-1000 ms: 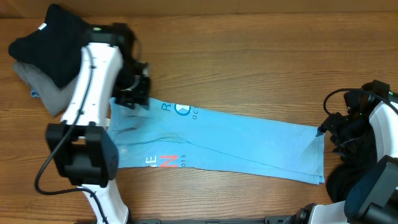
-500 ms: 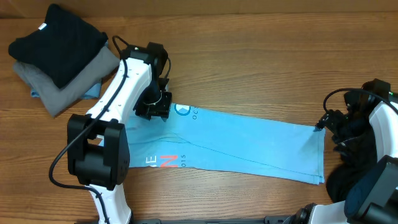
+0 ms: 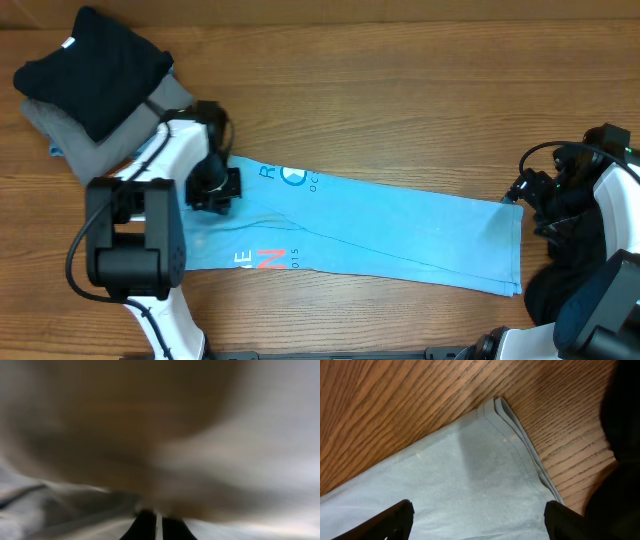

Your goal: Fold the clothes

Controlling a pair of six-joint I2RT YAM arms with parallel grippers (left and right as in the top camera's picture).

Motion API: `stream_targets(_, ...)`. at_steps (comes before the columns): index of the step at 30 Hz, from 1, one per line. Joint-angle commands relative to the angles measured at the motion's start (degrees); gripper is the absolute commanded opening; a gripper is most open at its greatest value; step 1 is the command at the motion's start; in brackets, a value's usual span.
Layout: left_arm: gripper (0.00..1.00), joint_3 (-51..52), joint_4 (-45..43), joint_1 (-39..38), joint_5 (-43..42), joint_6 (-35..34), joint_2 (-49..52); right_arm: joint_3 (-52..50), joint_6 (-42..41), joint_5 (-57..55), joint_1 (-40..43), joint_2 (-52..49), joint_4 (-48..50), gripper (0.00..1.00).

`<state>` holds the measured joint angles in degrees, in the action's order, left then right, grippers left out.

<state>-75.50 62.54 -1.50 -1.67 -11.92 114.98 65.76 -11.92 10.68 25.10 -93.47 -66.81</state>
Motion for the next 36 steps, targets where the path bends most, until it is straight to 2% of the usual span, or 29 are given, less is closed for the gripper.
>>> stream_targets(1,0.06,2.01,-1.01,3.39,-0.96,-0.5,-1.09,-0.07,0.39,0.66,0.15,1.42,0.37,0.87)
stream_targets(4,0.08,2.49,-0.59,4.83,-3.45,0.68,-1.09,-0.07,0.39,0.66,0.15,1.42,0.33,0.86)
stream_targets(6,0.16,2.38,-0.11,4.85,-5.73,1.99,-1.18,-0.07,0.42,0.83,0.15,1.42,0.35,0.86)
stream_targets(8,0.3,1.7,1.36,4.85,-6.93,2.54,-1.22,-0.07,0.39,1.03,0.15,1.42,0.33,0.86)
stream_targets(11,0.37,-0.63,4.48,4.85,-6.69,3.04,-1.44,-0.07,0.39,1.01,0.15,1.42,0.28,0.86)
stream_targets(17,0.39,-9.31,12.37,4.87,2.34,3.28,-2.38,-0.07,0.42,1.01,0.15,1.42,-0.09,0.86)
stream_targets(21,0.54,-11.63,11.67,5.01,5.22,3.1,-2.82,-0.07,0.42,1.01,0.15,1.42,-0.09,0.86)
stream_targets(23,0.57,-10.73,9.07,5.07,5.07,3.1,-2.78,-0.07,0.42,1.01,0.15,1.42,-0.09,0.86)
stream_targets(29,0.57,-4.52,1.46,5.33,5.33,3.19,-2.78,-0.07,0.42,1.01,0.15,1.42,-0.59,0.86)
stream_targets(36,0.49,-1.95,-3.39,6.1,5.25,3.17,-2.78,-0.07,0.42,1.01,0.15,1.42,-0.74,0.86)
